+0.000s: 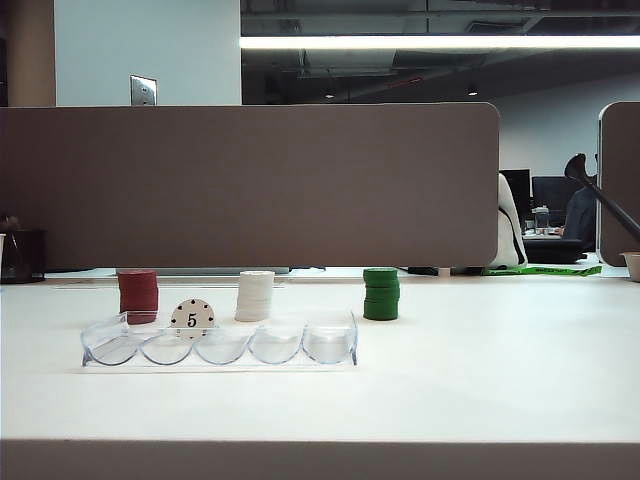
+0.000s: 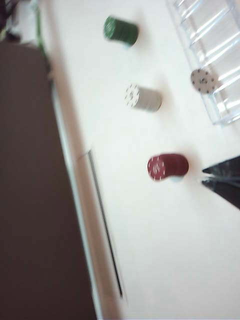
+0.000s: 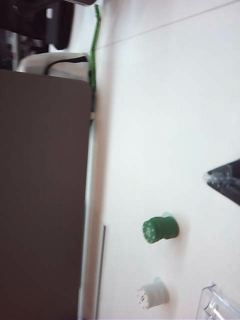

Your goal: Pick up the chip in the box and place it on the pile of chips with the same color.

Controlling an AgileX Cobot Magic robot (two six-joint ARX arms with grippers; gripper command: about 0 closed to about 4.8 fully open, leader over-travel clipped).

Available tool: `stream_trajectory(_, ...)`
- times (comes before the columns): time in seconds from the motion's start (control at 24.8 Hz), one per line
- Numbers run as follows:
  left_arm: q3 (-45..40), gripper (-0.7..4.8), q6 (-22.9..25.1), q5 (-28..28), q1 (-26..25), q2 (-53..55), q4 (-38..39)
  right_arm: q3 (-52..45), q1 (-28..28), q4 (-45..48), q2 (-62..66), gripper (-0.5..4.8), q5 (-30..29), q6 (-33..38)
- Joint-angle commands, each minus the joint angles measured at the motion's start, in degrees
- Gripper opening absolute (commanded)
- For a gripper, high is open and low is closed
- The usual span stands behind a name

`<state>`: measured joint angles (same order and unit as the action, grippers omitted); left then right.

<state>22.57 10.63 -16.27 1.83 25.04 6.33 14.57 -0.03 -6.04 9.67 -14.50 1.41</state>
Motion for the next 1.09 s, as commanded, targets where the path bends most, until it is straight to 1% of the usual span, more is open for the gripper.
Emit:
stream_trajectory(0.04, 7.72, -0.06, 6.38, -6.67, 0.0, 13.81, 1.84, 4.26, 0.02, 0.66, 9.31, -0.06, 1.03, -5.05)
stream_trajectory(0.12, 11.26, -0.06, 9.09, -9.42, 0.0, 20.2, 3.15, 5.38, 0.02, 0.74, 13.42, -0.06, 1.11, -6.19)
stream_trajectory(0.16, 14.62, -0.06, 12.48, -11.47, 0.0, 26.05, 4.46, 6.08, 0.02, 0.81, 17.11, -0.06, 1.16, -6.19)
stream_trajectory(0.2, 16.22, -0.06, 14.69, -13.09, 0.07, 29.09, 5.03, 6.05, 0.04, 1.36, 18.88, -0.06, 0.92, -6.16)
stream_trajectory(0.24, 18.45, -0.06, 17.9, -15.72, 0.26, 33.22, 5.25, 5.97, 0.11, 2.78, 21.38, -0.06, 0.28, -6.16)
stream_trajectory(0.28, 20.04, -0.06, 21.38, -16.17, 1.05, 36.44, 5.33, 5.99, 0.17, 5.81, 23.76, -0.06, -0.48, -6.14)
stream_trajectory(0.32, 20.76, -0.06, 22.91, -15.91, 1.57, 38.05, 5.27, 5.99, 0.42, 7.78, 24.7, -0.06, -1.16, -6.14)
stream_trajectory(0.36, 21.42, -0.06, 24.22, -15.91, 2.56, 40.15, 5.2, 6.32, 1.62, 11.67, 26.58, -0.06, -2.29, -6.08)
stream_trajectory(0.48, 21.66, -0.06, 24.3, -15.43, 3.48, 42.47, 5.29, 9.57, 5.38, 11.69, 30.56, -0.06, -2.19, -5.77)
stream_trajectory(0.52, 21.62, -0.06, 24.28, -15.43, 4.07, 43.23, 5.81, 12.76, 8.22, 10.19, 34.01, -0.06, -2.16, -5.79)
stream_trajectory(0.56, 21.62, -0.06, 24.28, -15.45, 4.13, 43.43, 5.84, 14.34, 9.53, 9.38, 35.6, -0.06, -2.19, -5.79)
stream_trajectory(0.61, 21.62, -0.06, 24.28, -15.06, 4.13, 43.41, 5.84, 18.18, 12.7, 8.17, 39.82, -0.06, -2.14, -5.79)
stream_trajectory(0.65, 21.64, -0.06, 23.98, -14.64, 4.13, 43.36, 5.75, 19.89, 14.1, 7.52, 41.66, -0.06, -2.05, -5.79)
stream_trajectory(0.73, 21.62, -0.06, 21.64, -14.4, 4.13, 43.36, 5.4, 25.7, 17.88, 5.4, 48.37, -0.06, -1.97, -5.73)
stream_trajectory(0.77, 21.62, -0.06, 21.42, -14.38, 4.09, 43.36, 5.27, 28.7, 19.82, 4.42, 52.28, -0.06, -1.97, -5.64)
stream_trajectory(0.89, 21.62, -0.05, 21.38, -14.4, 4.02, 43.36, 5.29, 33.88, 22.29, 4.11, 60.02, -0.06, -1.97, -3.63)
stream_trajectory(0.97, 21.62, -0.05, 18.6, -14.43, 4.02, 43.36, 5.27, 36.35, 22.6, 4.11, 64.54, -0.06, -2.12, -2.27)
stream_trajectory(1.01, 21.62, -0.06, 15.3, -14.43, 4.0, 43.36, 5.18, 37.46, 22.6, 4.07, 67.21, -0.06, -2.1, -1.14)
stream_trajectory(1.09, 21.62, -0.06, 11.65, -14.47, 4.0, 43.36, 5.18, 38.07, 22.6, 4.11, 69.83, -0.06, -1.95, -0.98)
